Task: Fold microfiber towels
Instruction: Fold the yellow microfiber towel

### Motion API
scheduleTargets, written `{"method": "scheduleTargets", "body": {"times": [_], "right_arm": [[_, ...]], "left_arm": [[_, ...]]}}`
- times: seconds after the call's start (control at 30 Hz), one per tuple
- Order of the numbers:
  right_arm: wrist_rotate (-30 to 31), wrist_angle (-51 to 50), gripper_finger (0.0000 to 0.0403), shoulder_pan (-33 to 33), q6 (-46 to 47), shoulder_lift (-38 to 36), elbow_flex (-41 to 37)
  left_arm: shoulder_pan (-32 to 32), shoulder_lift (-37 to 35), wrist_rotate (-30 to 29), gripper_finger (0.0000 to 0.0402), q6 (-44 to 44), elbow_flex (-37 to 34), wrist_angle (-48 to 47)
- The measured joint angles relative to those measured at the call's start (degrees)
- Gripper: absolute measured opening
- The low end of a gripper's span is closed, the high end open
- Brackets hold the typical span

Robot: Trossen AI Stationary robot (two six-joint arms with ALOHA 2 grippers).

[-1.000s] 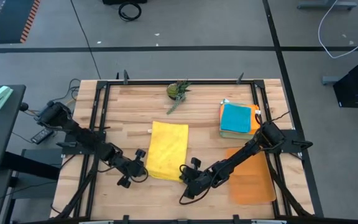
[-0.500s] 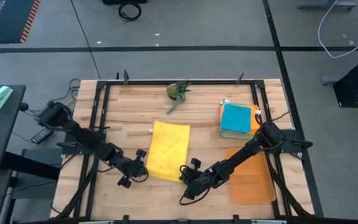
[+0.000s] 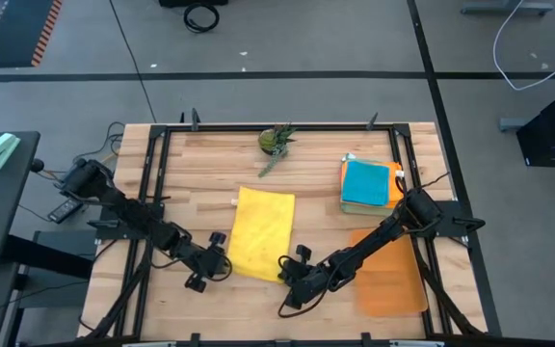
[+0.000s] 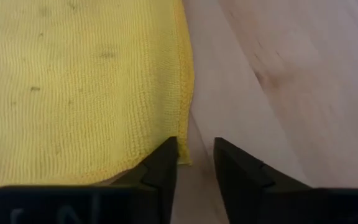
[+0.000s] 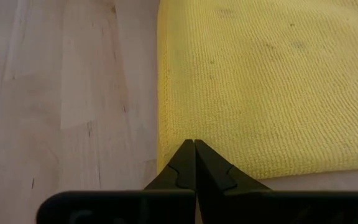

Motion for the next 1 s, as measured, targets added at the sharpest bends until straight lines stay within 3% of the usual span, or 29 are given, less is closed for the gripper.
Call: {"method": "scheduleTargets", "body": {"times": [0.2, 0.33, 0.47, 0.67, 0.83, 1.0], "right_arm": [[-0.3, 0.1, 0.0003, 0.0, 0.4, 0.0, 0.0], [-2.6, 0.5, 0.0003, 0.0, 0.4, 0.0, 0.1], [-4.1, 0.0, 0.0009, 0.1, -2.9, 0.0, 1.3], [-4.3, -0.4, 0.0076, 1.7, -15.3, 0.2, 5.3], [-2.6, -3.0, 0.0145, 2.7, -16.2, 0.1, 8.6], [-2.4, -3.2, 0.0172, 3.1, -14.9, 0.1, 7.7]], "left_arm": [[1.3, 0.0, 2.8, 0.0147, -4.6, 0.0, -0.9], [1.9, 0.0, 11.2, 0.0141, -9.5, 0.0, -0.6], [1.0, 0.0, 12.3, 0.0124, -12.3, 0.0, 0.0], [-0.6, 0.0, 12.9, 0.0113, -14.1, -0.1, 1.2], [-0.8, 0.1, 12.9, 0.0116, -14.2, -0.1, 1.3], [-0.8, 0.1, 12.9, 0.0121, -14.2, -0.1, 1.4]]}}
